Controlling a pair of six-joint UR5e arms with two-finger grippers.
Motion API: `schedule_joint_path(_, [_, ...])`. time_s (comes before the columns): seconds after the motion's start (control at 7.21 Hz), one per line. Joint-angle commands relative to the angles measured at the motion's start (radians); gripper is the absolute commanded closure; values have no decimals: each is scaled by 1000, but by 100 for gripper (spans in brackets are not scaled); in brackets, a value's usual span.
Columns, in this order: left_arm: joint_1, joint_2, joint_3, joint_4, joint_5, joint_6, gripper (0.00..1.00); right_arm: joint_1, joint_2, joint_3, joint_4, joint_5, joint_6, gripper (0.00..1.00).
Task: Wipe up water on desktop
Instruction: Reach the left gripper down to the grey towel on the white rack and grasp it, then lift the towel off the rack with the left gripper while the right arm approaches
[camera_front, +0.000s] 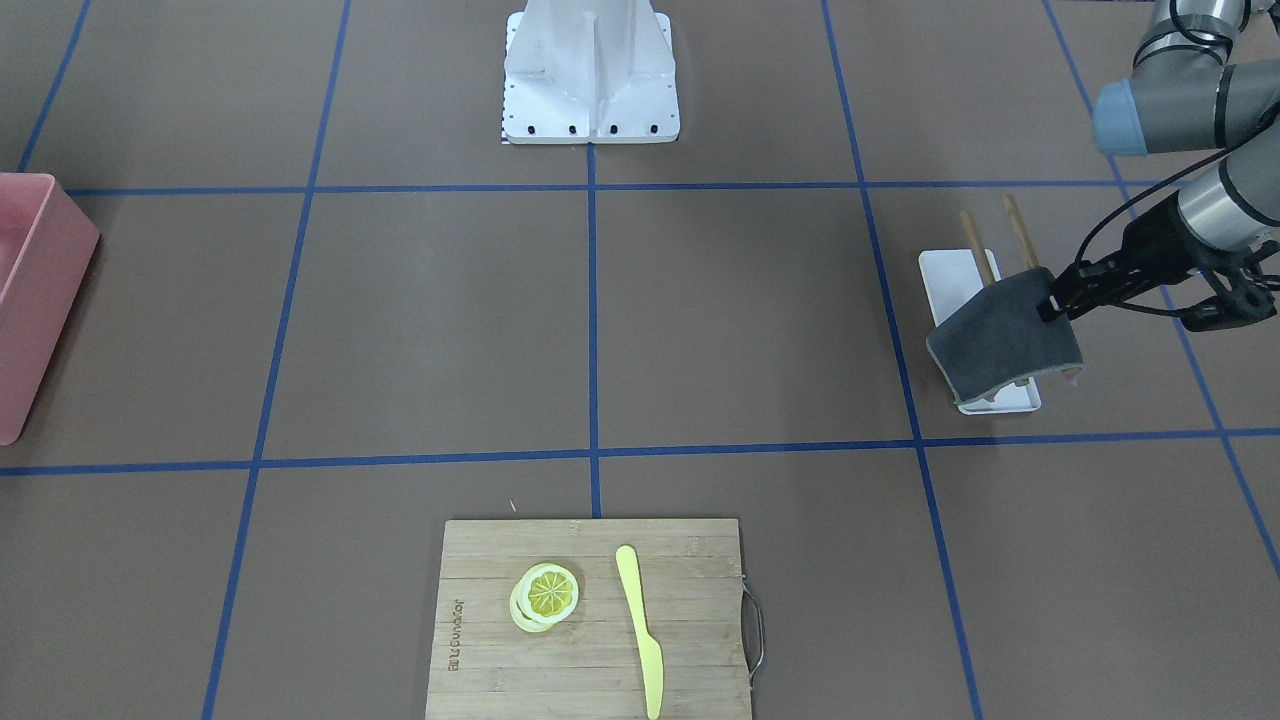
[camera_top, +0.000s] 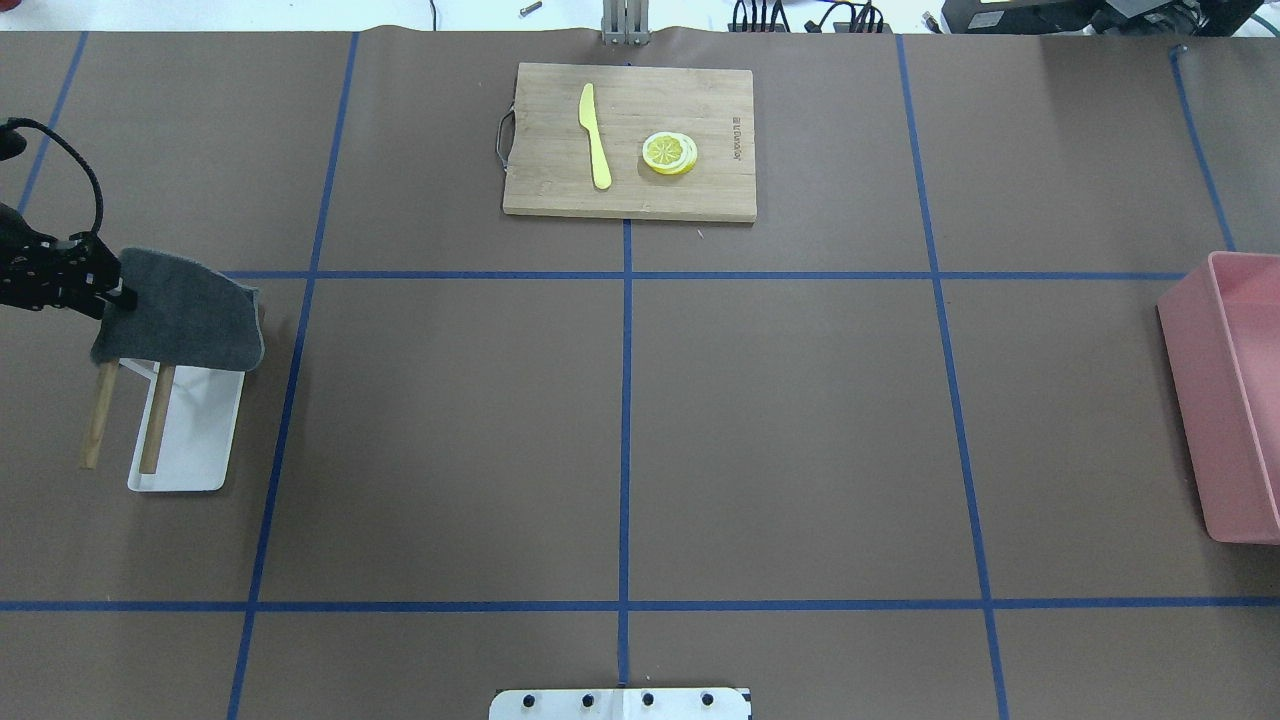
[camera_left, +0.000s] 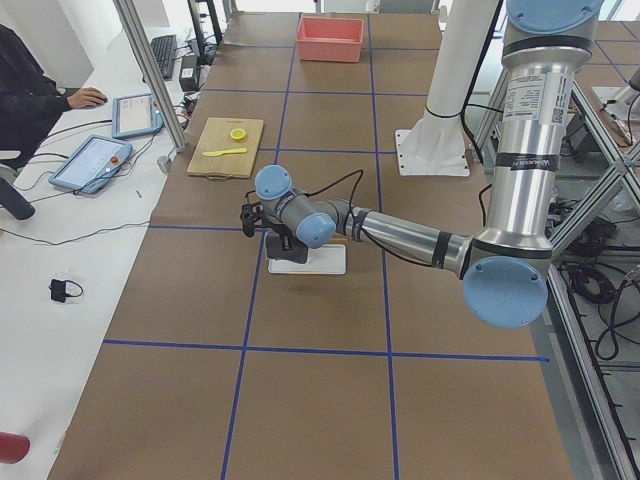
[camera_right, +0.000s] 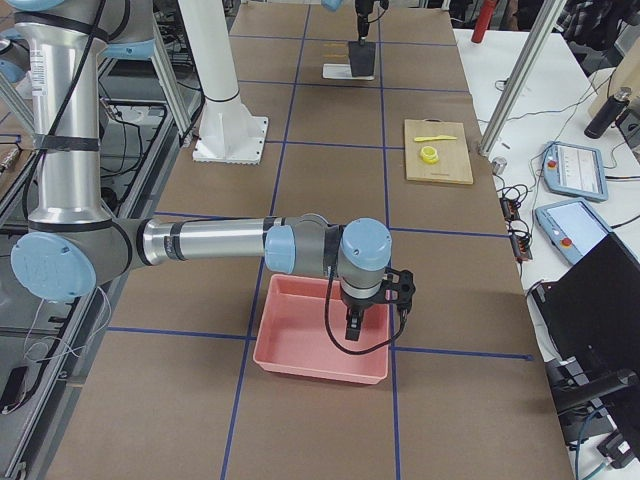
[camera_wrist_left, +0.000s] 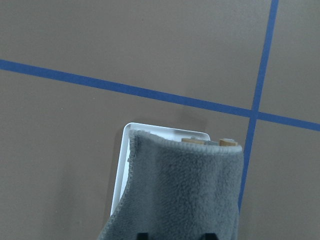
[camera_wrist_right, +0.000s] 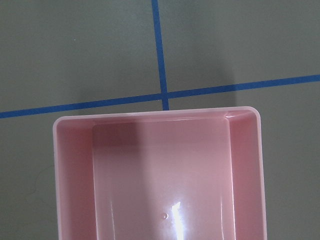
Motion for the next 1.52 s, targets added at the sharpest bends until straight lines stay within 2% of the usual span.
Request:
schedule_joint_path(0.0, [0,3,-1,0,-2,0,93,0,1,1,0,1,0,0])
schedule_joint_path(0.14, [-1,6,-1,0,-2,0,100,0,1,1,0,3,0,0])
schedule_joint_path(0.28, [-3,6,-10,2,-3,2,100,0,1,1,0,3,2,0])
schedule_joint_path(0.55, [-20,6,-41,10,-78,0,100,0,22,-4,2,41,52,0])
schedule_joint_path(0.69, [-58,6,-65,16,-98,-3,100,0,19,-1,6,63,66,0])
schedule_joint_path(0.97, [-165,-4,-74,20,-211,-21,100,0,20,-7,12,66,48,0])
schedule_joint_path(1.11, [-179,-21,-74,20,-227,-108,100,0,16,-9,11,69,48,0])
schedule_joint_path(1.39, [-178,-146,-62,19,-226,-432,100,-2,11,10,58,78,40,0])
